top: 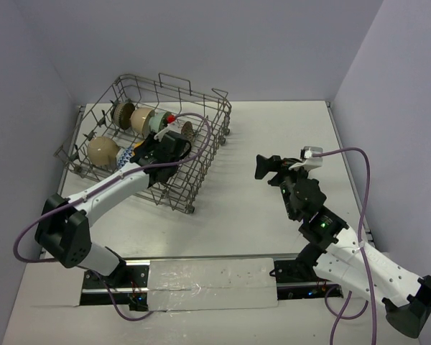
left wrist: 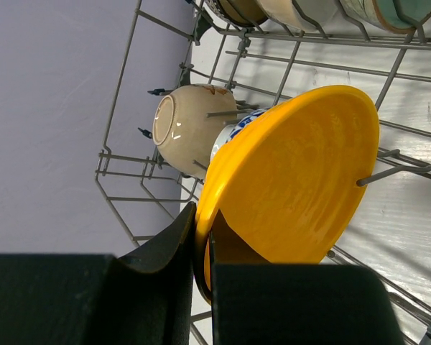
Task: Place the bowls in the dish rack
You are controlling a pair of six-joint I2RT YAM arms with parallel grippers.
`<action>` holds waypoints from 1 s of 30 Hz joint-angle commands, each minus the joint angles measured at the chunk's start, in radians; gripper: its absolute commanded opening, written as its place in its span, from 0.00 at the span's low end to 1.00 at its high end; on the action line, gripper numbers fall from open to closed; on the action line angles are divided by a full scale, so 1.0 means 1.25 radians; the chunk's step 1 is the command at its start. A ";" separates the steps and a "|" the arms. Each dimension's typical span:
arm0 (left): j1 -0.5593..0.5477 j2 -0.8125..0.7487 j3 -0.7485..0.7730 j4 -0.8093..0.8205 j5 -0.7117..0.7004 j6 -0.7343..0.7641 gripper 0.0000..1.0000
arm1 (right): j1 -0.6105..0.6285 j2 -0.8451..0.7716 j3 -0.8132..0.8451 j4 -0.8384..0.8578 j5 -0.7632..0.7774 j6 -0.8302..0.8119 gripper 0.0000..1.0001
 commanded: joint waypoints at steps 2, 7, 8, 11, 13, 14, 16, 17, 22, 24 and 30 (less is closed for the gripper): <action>-0.008 0.028 0.017 0.011 -0.027 0.007 0.00 | -0.009 -0.010 -0.002 0.039 0.026 -0.007 1.00; -0.031 0.062 0.037 -0.060 -0.024 -0.039 0.03 | -0.011 -0.004 -0.004 0.039 0.022 -0.004 1.00; -0.035 0.067 0.044 -0.072 -0.023 -0.049 0.07 | -0.013 -0.003 -0.005 0.039 0.021 -0.001 1.00; -0.041 0.082 0.053 -0.107 -0.016 -0.086 0.27 | -0.014 -0.001 -0.006 0.039 0.021 -0.001 1.00; -0.049 0.088 0.054 -0.118 -0.014 -0.096 0.33 | -0.015 -0.001 -0.007 0.039 0.020 0.000 1.00; -0.051 0.088 0.053 -0.124 -0.014 -0.104 0.36 | -0.015 0.001 -0.007 0.039 0.017 0.001 1.00; -0.056 0.087 0.054 -0.131 -0.005 -0.109 0.45 | -0.016 0.002 -0.007 0.039 0.015 0.003 1.00; -0.057 0.085 0.056 -0.133 0.000 -0.109 0.47 | -0.018 0.003 -0.008 0.039 0.015 0.003 1.00; -0.057 0.072 0.058 -0.131 0.027 -0.145 0.64 | -0.020 0.007 -0.006 0.037 0.009 0.005 1.00; -0.057 0.064 0.063 -0.131 0.049 -0.155 0.70 | -0.020 0.007 -0.005 0.038 0.006 0.005 1.00; -0.057 0.040 0.075 -0.124 0.102 -0.173 0.83 | -0.021 0.011 -0.004 0.033 0.002 0.006 1.00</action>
